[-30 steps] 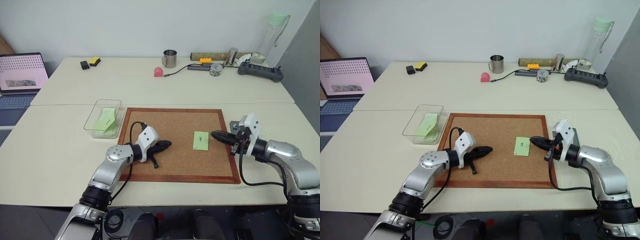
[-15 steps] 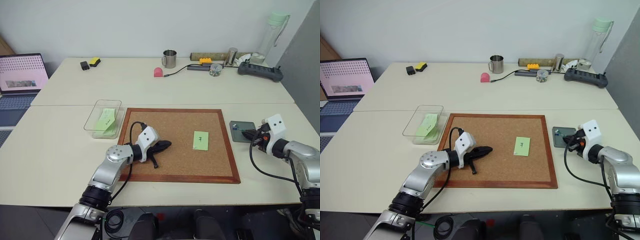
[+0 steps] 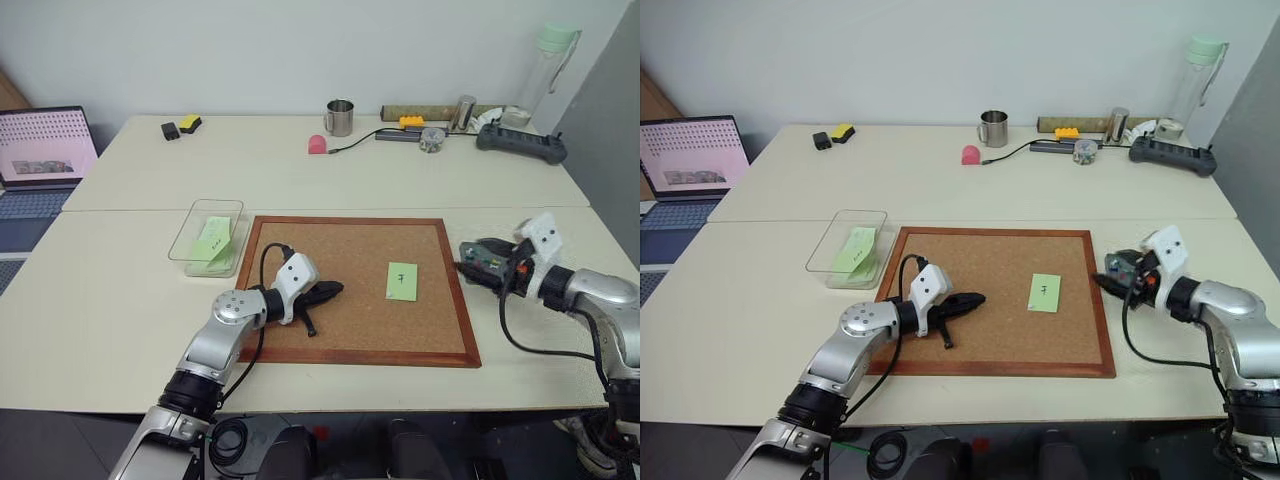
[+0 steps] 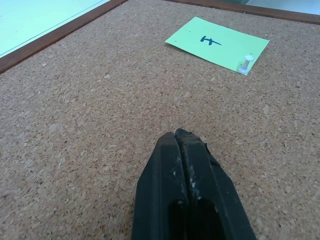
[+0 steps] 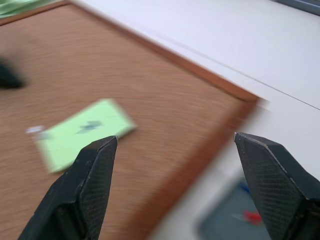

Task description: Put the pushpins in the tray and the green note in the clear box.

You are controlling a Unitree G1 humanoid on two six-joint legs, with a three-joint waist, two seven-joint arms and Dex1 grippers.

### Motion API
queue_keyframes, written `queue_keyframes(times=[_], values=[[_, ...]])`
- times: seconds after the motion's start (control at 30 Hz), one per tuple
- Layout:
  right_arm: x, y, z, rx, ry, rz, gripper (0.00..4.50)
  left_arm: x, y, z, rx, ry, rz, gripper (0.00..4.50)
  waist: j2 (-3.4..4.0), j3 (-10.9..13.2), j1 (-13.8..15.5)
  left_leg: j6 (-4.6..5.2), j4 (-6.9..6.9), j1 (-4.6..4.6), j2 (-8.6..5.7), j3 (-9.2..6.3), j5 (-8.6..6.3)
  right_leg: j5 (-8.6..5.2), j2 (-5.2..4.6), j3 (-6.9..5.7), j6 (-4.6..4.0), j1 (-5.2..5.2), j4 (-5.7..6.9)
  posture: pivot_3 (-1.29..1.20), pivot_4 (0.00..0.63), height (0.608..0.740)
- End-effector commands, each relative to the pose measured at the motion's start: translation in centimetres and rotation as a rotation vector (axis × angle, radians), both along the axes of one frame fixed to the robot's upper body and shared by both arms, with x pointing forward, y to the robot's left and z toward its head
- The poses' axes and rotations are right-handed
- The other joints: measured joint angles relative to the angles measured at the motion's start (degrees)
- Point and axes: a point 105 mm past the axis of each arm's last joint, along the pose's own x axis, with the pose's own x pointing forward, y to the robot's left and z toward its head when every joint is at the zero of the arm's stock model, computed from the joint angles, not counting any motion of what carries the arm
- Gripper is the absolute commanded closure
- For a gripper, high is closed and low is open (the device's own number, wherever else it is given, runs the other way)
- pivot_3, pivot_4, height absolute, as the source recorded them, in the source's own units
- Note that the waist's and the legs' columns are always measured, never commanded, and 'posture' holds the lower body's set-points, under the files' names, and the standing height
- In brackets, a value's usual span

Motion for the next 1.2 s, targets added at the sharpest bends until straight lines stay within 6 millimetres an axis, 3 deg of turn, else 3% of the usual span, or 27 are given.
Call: queue_keyframes(times=[0.03,0.2,0.43,0.53,1.0,1.2], values=[[-1.1,3.7,-0.8,-0.072,-0.053,0.164,0.7,-0.8,0.2,-2.7,0.07,0.084,-0.009,4.5,0.0,0.0,0.0,0.0,0.01,0.01,0.0,0.0,0.0,-0.06,0.0,0.0,0.1,0.0,0.0,0.0,0.15,0.74],[-0.8,5.8,-2.9,-0.127,-0.072,0.223,0.7,-0.9,0.3,-2.8,0.073,0.085,-0.01,4.5,-0.01,0.0,0.0,0.0,0.02,0.0,0.0,-0.06,0.0,-0.09,-0.02,0.04,0.16,0.0,-0.02,0.0,0.15,0.74],[0.3,7.0,-4.1,-0.067,-0.073,0.213,0.7,-0.8,0.3,-2.7,0.073,0.082,-0.008,4.5,-0.02,0.0,0.0,-0.01,0.02,0.02,0.0,-0.1,0.0,0.02,-0.01,0.05,-0.02,-0.01,-0.01,0.0,0.15,0.74],[0.5,7.0,-4.1,-0.043,-0.074,0.21,1.16,-0.8,0.3,-2.6,0.074,0.08,-0.005,4.5,-0.02,0.0,0.0,-0.01,0.01,0.01,0.0,-0.11,0.0,0.02,-0.01,0.04,-0.03,-0.02,-0.01,0.0,0.15,0.74],[0.1,7.1,-4.2,0.032,-0.031,0.212,4.3,-1.1,0.4,-2.8,0.071,0.089,-0.002,4.5,-0.02,0.0,0.0,0.0,0.0,0.02,0.0,-0.12,0.0,0.02,-0.01,0.04,-0.03,-0.02,0.0,0.0,0.15,0.74],[-0.4,7.2,-4.1,0.029,-0.02,0.24,4.46,-1.1,0.5,-2.9,0.069,0.094,0.002,4.5,-0.02,0.0,0.0,0.0,0.0,0.02,0.0,-0.12,0.0,0.02,-0.01,0.04,-0.03,-0.02,0.0,0.0,0.15,0.74]])
